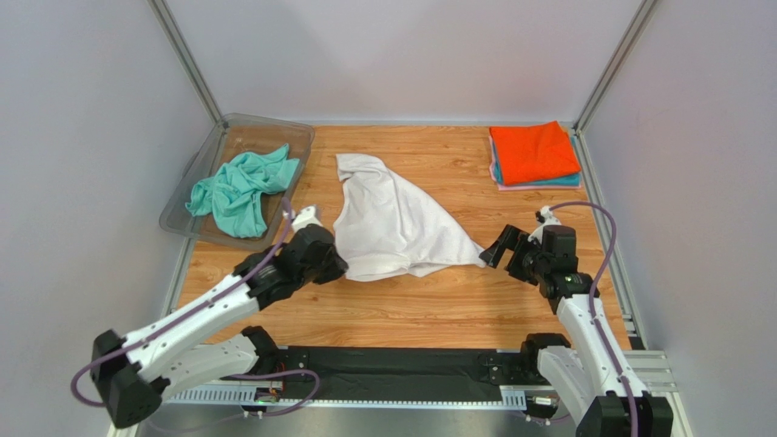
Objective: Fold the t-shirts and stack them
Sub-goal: Flatten the tshirt out
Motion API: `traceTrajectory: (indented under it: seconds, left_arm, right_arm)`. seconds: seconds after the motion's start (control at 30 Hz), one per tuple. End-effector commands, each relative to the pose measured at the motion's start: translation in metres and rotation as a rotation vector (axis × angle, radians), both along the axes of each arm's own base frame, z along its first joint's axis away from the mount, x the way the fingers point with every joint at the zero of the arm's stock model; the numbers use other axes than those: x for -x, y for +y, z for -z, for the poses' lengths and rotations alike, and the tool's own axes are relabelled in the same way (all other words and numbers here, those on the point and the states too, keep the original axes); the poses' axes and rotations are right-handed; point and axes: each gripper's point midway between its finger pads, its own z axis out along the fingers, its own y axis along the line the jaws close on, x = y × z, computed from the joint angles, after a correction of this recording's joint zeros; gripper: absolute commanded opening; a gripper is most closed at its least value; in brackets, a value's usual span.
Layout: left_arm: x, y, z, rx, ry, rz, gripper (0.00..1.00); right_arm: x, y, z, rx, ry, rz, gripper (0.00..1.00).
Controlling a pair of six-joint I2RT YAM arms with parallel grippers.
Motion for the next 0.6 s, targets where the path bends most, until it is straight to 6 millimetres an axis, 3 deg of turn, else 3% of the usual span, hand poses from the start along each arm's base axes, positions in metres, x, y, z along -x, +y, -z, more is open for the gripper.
traceTrajectory:
  seconds: [0.0,0.1,0.2,0.27,0.4,0.57]
  left_arm:
    - [0.011,0.073,-0.01,-0.1,-0.076,-0.197,0.0]
    - [0.023,0.114,-0.015,-0.15,-0.126,-0.299,0.0]
    - [0.037,0.144,-0.022,-0.143,-0.163,-0.376,0.0]
    - [0.041,0.149,-0.018,-0.146,-0.159,-0.378,0.0]
    - [0.04,0.143,-0.012,-0.128,-0.154,-0.365,0.0]
    - [0.035,0.139,-0.012,-0.14,-0.167,-0.346,0.0]
  right_arm:
    - [-0.001,0.012,0.005,0.061,0.013,-0.065,1.0]
    - [0.003,0.007,0.016,0.144,0.068,-0.038,1.0]
    - [0.009,0.016,0.023,0.187,0.117,-0.07,1.0]
    - [0.011,0.019,0.028,0.194,0.15,-0.071,0.99]
    - [0.013,0.045,0.027,0.164,0.162,-0.115,0.92]
    - [0.022,0.091,0.028,0.158,0.188,-0.213,0.87]
